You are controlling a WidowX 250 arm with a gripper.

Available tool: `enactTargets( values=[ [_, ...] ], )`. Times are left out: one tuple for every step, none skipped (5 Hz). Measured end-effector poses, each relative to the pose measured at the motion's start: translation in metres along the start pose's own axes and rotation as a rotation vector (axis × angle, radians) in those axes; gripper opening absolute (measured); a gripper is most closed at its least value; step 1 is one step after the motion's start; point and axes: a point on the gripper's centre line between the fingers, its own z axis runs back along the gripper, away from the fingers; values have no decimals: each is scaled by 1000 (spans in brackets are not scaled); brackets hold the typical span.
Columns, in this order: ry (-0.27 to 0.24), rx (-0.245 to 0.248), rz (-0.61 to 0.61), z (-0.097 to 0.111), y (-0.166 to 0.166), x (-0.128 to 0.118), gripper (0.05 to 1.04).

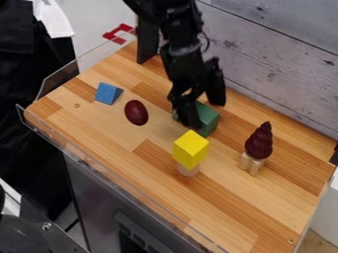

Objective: Move the green arch in the middle of the table

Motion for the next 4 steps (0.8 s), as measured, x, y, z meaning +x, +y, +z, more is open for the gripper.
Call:
enactTargets(
  values=[
    [-44, -13, -77, 27, -5, -2, 1000],
    [-90, 67, -303, 65, -14, -4, 1000],
    [-122, 216, -548, 89, -5, -5, 1000],
    [-128, 273, -800, 98, 8, -17, 1000]
  ],
)
